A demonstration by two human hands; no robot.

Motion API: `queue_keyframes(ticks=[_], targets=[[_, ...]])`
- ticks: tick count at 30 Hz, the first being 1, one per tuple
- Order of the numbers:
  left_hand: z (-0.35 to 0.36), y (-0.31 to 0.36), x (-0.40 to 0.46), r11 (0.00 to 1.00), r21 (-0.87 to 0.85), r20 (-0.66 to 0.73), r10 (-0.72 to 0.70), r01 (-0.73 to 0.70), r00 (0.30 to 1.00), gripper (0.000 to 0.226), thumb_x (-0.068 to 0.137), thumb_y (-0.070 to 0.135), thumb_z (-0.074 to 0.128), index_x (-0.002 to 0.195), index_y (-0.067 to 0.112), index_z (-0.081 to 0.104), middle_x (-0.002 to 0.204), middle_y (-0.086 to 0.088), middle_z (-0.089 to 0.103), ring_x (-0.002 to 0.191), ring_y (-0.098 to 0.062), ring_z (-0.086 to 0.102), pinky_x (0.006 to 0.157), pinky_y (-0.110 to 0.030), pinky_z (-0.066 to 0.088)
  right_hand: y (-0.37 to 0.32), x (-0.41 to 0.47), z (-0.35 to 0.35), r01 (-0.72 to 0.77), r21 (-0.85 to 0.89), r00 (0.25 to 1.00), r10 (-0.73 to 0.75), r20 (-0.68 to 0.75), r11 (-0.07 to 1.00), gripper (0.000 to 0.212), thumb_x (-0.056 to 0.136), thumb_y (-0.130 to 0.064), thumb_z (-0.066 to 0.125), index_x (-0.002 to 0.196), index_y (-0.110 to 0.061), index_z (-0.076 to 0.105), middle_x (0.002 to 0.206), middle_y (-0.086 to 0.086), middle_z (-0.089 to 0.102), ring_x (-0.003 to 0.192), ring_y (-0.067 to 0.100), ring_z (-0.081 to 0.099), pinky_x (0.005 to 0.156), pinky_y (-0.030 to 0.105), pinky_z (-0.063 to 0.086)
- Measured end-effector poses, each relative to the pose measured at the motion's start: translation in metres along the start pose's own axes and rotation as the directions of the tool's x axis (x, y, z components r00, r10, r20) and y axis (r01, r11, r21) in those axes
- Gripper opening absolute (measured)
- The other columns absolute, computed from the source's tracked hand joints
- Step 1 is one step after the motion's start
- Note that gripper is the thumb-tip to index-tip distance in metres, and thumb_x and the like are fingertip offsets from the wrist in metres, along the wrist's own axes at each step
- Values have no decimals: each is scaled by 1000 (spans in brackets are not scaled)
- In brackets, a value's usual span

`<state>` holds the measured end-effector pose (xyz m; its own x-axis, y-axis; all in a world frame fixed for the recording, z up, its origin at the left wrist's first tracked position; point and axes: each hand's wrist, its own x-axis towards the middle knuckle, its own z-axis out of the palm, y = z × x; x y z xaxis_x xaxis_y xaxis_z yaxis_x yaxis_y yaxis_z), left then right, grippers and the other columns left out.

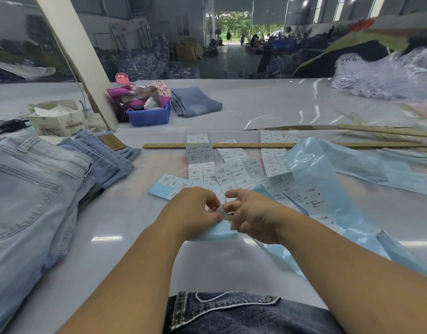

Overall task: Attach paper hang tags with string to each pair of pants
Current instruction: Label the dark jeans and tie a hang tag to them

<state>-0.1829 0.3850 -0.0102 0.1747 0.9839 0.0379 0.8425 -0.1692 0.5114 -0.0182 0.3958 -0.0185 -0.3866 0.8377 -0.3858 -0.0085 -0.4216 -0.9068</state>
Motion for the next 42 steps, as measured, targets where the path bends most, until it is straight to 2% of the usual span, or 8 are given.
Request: queue_keyframes(ticks=[9,14,19,22,26,32,39,42], targets=[[-1,-1,0,996,-64,-10,-69,68,998,7,81,34,70,79,28,74,81,15,68,81,-1,60,69,-21,50,6,-1,-2,-27,-175,1000,28,4,984,87,69,30,43,145,-9,33,89,14,54,83,27,53,57,25,45],[-5,-2,1,976,-155,-131,-176,155,976,9,82,27,66,73,26,69,72,12,65,72,-7,61,57,-23,44,9,-2,0,-40,-225,999,45,18,974,85,70,30,42,147,-4,30,113,35,56,93,33,56,63,31,48],[-10,-3,3,916,-363,-245,-273,173,930,10,83,23,66,73,22,64,65,4,62,58,-10,55,50,-24,39,9,-6,-1,-69,-360,998,66,-21,931,74,73,29,47,138,-7,43,109,28,62,94,35,66,60,29,52],[-13,-2,3,875,-460,-297,-314,153,902,9,85,23,65,76,21,65,66,0,65,56,-13,57,52,-24,45,8,-8,-1,-94,-429,996,81,-48,898,71,75,28,48,137,-7,45,78,10,52,68,20,56,49,21,46],[-16,-2,1,832,-542,-347,-347,116,871,11,89,22,61,78,22,64,59,3,66,43,-5,54,45,-19,43,10,-7,-2,-124,-490,992,97,-81,863,75,76,25,53,142,-9,41,87,1,47,76,20,55,54,24,49],[-20,7,-1,863,-503,-452,-297,35,841,11,88,22,64,77,21,65,64,-3,66,61,-20,60,62,-42,56,7,-3,-3,-128,-499,987,63,-146,857,56,82,3,65,132,-18,50,97,6,58,78,20,60,51,25,49],[-14,33,-12,969,-231,-550,-53,-91,833,14,90,22,64,78,17,65,58,8,58,55,-13,54,53,-25,41,-10,-14,-2,-90,-610,971,-66,-228,787,28,86,-11,65,113,-16,62,85,7,63,69,19,58,55,26,49],[-12,49,-20,981,-137,-603,29,-139,797,14,92,21,63,80,14,65,62,6,60,58,-19,57,55,-27,46,-40,-31,-3,-78,-629,961,-109,-254,773,14,92,-14,61,105,-9,66,79,7,65,63,17,59,54,25,49]])
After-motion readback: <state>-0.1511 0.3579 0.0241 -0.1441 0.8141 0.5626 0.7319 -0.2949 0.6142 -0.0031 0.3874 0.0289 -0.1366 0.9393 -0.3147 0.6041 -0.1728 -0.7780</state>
